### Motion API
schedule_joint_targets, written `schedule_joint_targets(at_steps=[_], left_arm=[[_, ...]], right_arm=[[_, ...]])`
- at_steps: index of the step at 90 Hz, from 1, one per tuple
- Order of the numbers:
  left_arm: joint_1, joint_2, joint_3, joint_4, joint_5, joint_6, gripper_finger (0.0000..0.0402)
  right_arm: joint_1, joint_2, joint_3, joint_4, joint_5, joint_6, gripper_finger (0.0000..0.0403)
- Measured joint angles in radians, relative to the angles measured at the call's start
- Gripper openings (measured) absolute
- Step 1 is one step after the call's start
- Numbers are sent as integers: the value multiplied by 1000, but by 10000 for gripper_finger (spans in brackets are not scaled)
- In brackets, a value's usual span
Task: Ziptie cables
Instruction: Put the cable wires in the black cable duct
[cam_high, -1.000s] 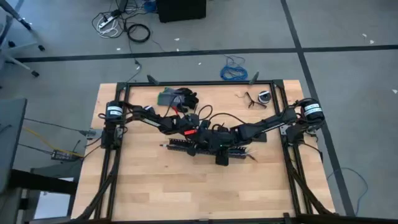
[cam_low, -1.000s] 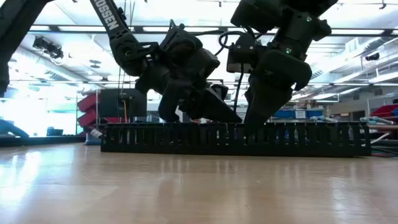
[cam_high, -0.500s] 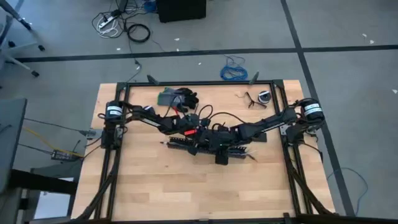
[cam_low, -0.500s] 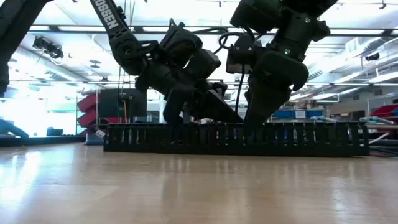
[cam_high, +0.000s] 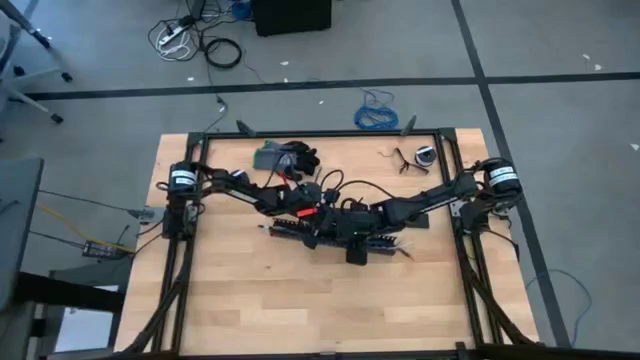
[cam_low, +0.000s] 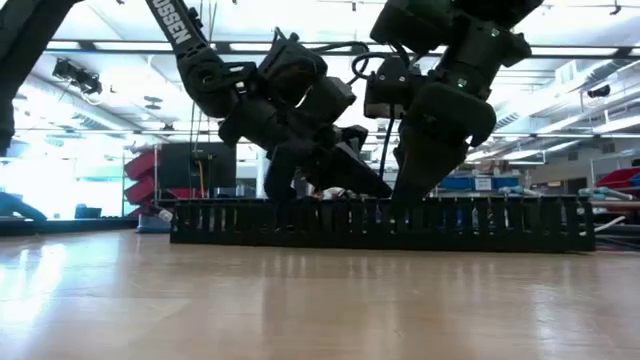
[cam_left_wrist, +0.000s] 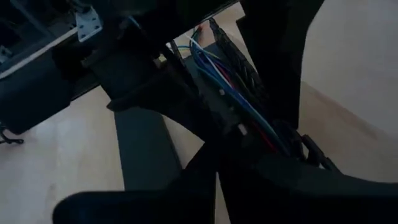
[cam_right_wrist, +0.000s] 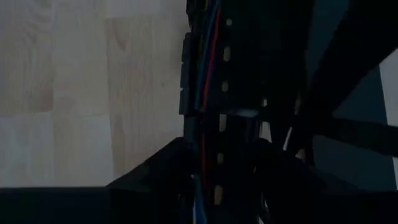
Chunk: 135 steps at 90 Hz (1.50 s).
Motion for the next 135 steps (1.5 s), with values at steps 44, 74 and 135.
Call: schedule_joint_targets(at_steps=[44, 74, 135], left_arm=[[-25, 36, 0, -2, 58, 78, 0], [-20, 41, -2, -2, 42, 108, 0], [-12, 37, -4, -1, 16, 133, 0]], right_arm=[[2, 1, 0, 13, -23, 2, 179], [1, 1, 0, 7, -36, 17, 180], [25, -1, 3, -41, -103, 20, 175]])
